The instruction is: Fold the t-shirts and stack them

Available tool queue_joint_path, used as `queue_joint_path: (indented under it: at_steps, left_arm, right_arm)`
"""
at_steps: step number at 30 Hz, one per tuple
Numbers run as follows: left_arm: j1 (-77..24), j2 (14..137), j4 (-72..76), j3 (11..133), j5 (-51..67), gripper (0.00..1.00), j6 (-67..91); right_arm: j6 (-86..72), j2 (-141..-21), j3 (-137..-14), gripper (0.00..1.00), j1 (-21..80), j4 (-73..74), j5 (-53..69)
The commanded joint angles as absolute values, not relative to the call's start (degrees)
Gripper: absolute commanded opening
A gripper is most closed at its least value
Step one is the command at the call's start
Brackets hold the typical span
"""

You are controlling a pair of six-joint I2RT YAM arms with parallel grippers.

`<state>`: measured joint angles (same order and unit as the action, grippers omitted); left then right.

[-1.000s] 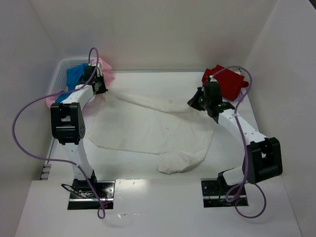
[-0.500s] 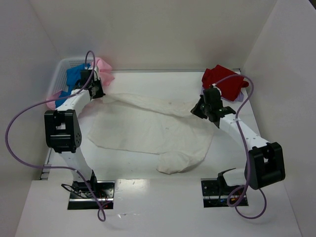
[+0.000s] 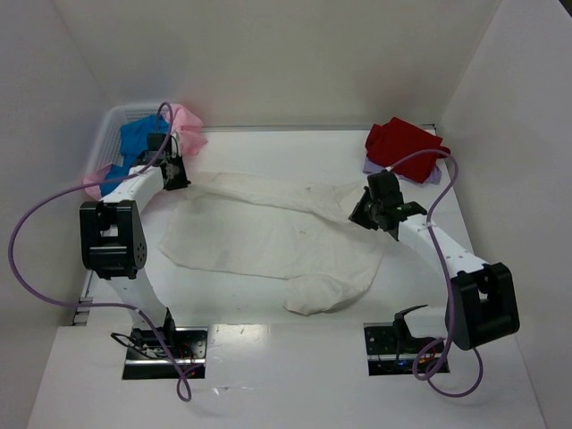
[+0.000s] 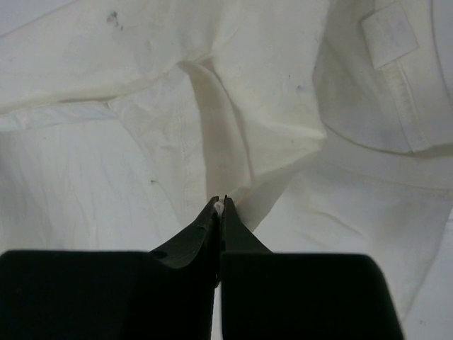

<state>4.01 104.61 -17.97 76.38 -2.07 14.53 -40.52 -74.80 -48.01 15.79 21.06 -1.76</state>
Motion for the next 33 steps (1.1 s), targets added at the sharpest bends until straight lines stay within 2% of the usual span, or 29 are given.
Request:
queue_joint_path:
  at_steps: [1,2,4,5,7,8,9,15,21,23,25,27,33]
  left_arm:
    - [4.48,101.12,-18.82,75.85,-2.77,0.29,15.56]
    - [4.48,100.73,-18.25,75.85,-1.70,0.40,15.56]
    - [4.48,99.85,-16.97,76.00,1.02,0.49,15.56]
    - [4.48,99.71,-16.83,76.55,3.50,0.50,15.56]
    - [4.48,99.23,-15.82,77.60,7.61,0.52,15.03]
    - [4.48,99.23,-15.82,78.30,10.88,0.53,15.03]
    - [4.48,99.33,-15.71,78.47,12.21,0.53,15.03]
    - [3.08,101.14,-14.22,82.45,15.64,0.55,13.89]
    - [2.55,109.51,-13.87,89.49,16.99,0.58,12.75]
    - [2.55,112.46,-14.46,90.96,16.48,0.58,12.81]
    - [2.55,113.81,-13.91,90.91,16.00,0.58,13.97]
    - [2.55,114.67,-13.10,90.14,15.34,0.53,14.50]
    - [2.55,118.82,-14.32,90.08,9.77,0.46,14.50]
  right_arm:
    - [-41.04,-72.19,-47.37,0.04,16.44,22.41,-1.41]
    - [-40.92,-71.81,-47.37,0.07,16.44,22.53,-1.41]
    - [-40.40,-71.11,-47.37,0.19,16.44,22.94,-1.41]
    - [-39.99,-71.10,-47.37,0.28,16.44,23.05,-1.41]
    - [-39.21,-71.10,-47.50,0.64,16.44,23.99,-0.88]
    - [-39.09,-71.10,-48.14,0.73,16.44,24.12,-0.88]
    - [-38.53,-71.10,-48.77,0.75,16.44,24.60,-1.01]
    - [-36.04,-71.86,-51.51,0.78,16.44,23.82,-4.56]
    - [-34.81,-79.41,-56.41,0.78,16.44,19.78,-6.93]
    - [-34.20,-82.68,-58.58,0.73,16.44,19.02,-7.99]
    - [-34.19,-85.29,-60.02,0.63,16.44,17.71,-8.00]
    - [-34.19,-86.52,-60.06,0.57,16.44,15.70,-8.00]
    - [-34.19,-93.42,-64.07,0.56,16.44,15.64,-9.75]
